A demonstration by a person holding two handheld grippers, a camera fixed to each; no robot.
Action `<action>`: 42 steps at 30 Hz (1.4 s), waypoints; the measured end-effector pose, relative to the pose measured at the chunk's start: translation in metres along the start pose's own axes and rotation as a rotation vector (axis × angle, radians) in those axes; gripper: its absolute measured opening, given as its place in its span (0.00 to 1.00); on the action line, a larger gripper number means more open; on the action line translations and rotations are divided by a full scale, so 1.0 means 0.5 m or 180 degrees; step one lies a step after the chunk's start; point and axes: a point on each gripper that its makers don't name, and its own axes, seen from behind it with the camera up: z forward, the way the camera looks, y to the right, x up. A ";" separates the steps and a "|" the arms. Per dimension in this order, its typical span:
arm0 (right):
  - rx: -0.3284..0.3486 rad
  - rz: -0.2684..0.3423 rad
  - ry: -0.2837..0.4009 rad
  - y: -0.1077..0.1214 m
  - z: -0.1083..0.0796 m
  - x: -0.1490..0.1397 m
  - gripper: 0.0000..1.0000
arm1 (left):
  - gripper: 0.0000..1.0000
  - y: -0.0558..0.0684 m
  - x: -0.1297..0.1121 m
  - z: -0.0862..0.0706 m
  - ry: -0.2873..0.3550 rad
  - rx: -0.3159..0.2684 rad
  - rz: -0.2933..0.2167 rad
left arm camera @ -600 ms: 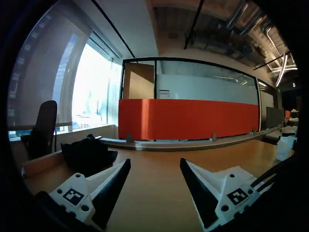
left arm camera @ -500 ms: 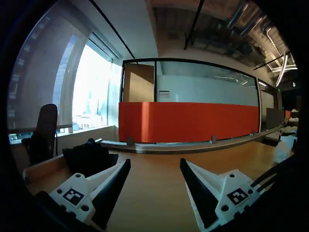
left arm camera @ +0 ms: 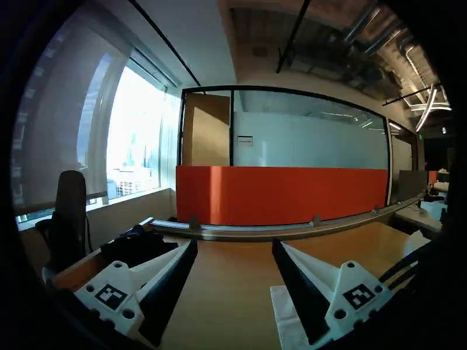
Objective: Fold towel
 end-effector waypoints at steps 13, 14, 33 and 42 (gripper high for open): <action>0.0209 -0.0135 -0.0205 -0.024 0.007 0.028 1.00 | 0.94 0.030 0.015 -0.001 -0.0292 -0.0221 0.0112; 0.0261 -0.0154 -0.0230 -0.030 0.007 0.027 1.00 | 0.94 0.034 0.015 0.000 -0.0319 -0.0257 0.0132; 0.1255 -0.0527 -0.0772 -0.157 -0.040 -0.031 1.00 | 0.94 0.123 -0.034 -0.013 -0.0747 -0.0975 0.0352; 0.1414 -0.0612 -0.0885 -0.191 -0.050 -0.074 1.00 | 0.94 0.143 -0.083 -0.026 -0.0863 -0.1107 0.0388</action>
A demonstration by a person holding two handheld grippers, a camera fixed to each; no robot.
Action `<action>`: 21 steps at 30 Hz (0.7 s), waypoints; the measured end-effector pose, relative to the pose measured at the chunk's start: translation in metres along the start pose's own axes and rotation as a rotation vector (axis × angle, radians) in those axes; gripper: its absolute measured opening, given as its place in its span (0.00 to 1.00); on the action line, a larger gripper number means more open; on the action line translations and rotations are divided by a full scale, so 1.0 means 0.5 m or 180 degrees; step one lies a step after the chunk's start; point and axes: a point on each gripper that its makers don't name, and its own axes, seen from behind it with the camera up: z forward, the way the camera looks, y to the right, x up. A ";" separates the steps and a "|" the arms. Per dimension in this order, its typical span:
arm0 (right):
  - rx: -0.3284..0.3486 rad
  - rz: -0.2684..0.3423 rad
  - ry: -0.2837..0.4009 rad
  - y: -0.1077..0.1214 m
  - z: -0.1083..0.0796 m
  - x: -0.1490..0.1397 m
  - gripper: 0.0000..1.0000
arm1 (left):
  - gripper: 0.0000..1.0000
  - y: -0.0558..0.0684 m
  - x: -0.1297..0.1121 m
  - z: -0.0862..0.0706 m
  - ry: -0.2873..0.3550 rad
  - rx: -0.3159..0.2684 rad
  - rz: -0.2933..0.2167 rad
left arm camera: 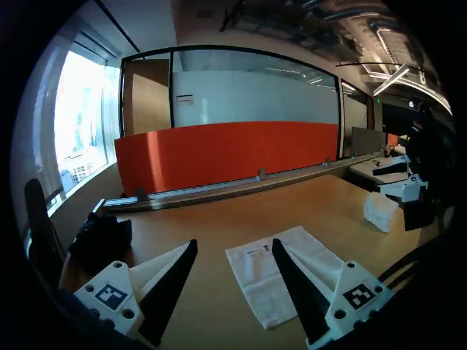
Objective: Fold towel
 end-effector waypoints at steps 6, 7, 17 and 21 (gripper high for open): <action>0.0078 -0.0051 -0.0084 -0.022 0.015 -0.034 1.00 | 0.94 0.024 -0.049 0.012 -0.0115 -0.0109 0.0046; 0.0089 -0.0060 -0.0104 -0.025 0.018 -0.041 1.00 | 0.95 0.028 -0.058 0.014 -0.0136 -0.0127 0.0058; 0.0223 -0.0156 -0.0311 -0.061 0.049 -0.130 1.00 | 0.94 0.063 -0.157 0.043 -0.0385 -0.0294 0.0148; 0.0279 -0.0196 -0.0418 -0.075 0.061 -0.171 1.00 | 0.95 0.073 -0.195 0.053 -0.0478 -0.0341 0.0175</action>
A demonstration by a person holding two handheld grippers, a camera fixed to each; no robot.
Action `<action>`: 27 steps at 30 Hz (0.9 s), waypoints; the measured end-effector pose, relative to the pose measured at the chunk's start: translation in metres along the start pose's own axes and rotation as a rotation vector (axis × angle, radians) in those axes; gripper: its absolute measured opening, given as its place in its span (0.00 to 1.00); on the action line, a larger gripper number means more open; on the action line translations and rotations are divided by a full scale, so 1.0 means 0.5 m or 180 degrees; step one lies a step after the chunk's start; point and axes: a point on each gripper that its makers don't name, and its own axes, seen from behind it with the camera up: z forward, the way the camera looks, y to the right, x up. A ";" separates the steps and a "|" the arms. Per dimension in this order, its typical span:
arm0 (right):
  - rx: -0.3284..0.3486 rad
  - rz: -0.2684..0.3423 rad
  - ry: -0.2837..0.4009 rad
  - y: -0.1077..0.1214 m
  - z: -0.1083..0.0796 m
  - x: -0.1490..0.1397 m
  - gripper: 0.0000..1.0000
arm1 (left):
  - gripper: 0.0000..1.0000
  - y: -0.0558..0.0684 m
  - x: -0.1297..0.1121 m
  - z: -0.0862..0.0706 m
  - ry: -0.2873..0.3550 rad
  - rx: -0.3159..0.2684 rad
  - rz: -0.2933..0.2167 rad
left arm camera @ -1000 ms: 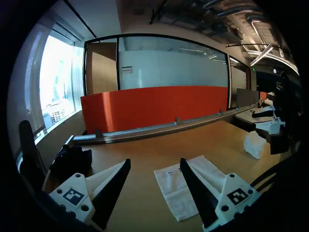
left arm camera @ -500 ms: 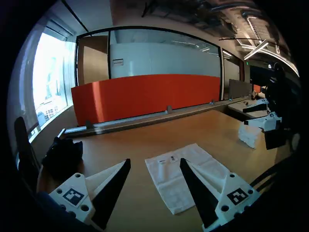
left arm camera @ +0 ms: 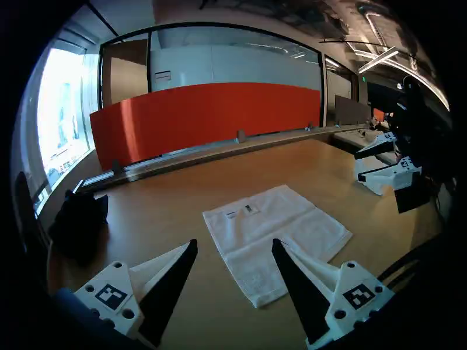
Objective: Fold towel
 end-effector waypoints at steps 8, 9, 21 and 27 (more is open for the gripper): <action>0.0117 -0.0016 -0.0177 -0.028 0.029 -0.071 1.00 | 0.94 0.030 -0.074 0.029 -0.0229 -0.0147 0.0004; 0.0129 -0.0017 -0.0198 -0.031 0.032 -0.079 1.00 | 0.95 0.034 -0.082 0.033 -0.0257 -0.0166 0.0008; 0.0291 -0.0012 -0.0472 -0.071 0.066 -0.175 1.00 | 0.95 0.055 -0.175 0.069 -0.0630 -0.0301 0.0107; 0.0391 -0.0004 -0.0593 -0.092 0.075 -0.213 1.00 | 0.95 0.064 -0.215 0.083 -0.0798 -0.0356 0.0112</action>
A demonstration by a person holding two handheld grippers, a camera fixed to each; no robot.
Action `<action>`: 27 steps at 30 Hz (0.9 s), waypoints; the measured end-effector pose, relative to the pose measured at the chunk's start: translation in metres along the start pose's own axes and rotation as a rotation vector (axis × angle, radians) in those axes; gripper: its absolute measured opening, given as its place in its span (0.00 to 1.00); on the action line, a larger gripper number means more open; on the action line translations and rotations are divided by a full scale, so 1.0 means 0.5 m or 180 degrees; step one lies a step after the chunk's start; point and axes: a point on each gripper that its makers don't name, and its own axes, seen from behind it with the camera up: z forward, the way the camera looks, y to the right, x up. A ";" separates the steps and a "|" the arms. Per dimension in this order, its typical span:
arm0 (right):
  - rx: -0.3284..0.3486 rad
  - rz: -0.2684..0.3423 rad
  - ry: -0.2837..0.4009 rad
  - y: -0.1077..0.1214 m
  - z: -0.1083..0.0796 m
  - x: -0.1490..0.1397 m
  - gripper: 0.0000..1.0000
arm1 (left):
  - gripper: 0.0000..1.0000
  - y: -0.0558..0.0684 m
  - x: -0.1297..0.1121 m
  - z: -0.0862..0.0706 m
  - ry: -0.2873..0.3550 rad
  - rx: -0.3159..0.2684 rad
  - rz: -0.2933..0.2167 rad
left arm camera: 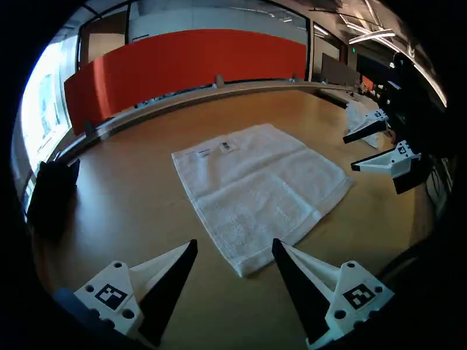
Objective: Fold towel
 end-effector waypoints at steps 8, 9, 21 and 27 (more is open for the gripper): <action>0.0084 -0.0047 -0.0175 -0.013 0.014 -0.047 1.00 | 0.95 0.011 -0.040 0.024 -0.0241 -0.0079 0.0043; 0.0093 -0.0049 -0.0198 -0.014 0.015 -0.053 1.00 | 0.95 0.012 -0.045 0.026 -0.0269 -0.0089 0.0045; 0.0233 -0.0009 -0.0401 -0.020 0.025 -0.093 0.95 | 0.95 0.020 -0.075 0.052 -0.0498 -0.0155 0.0060; 0.0313 0.0030 -0.0454 -0.024 0.024 -0.104 0.88 | 0.94 0.025 -0.076 0.054 -0.0512 -0.0181 0.0119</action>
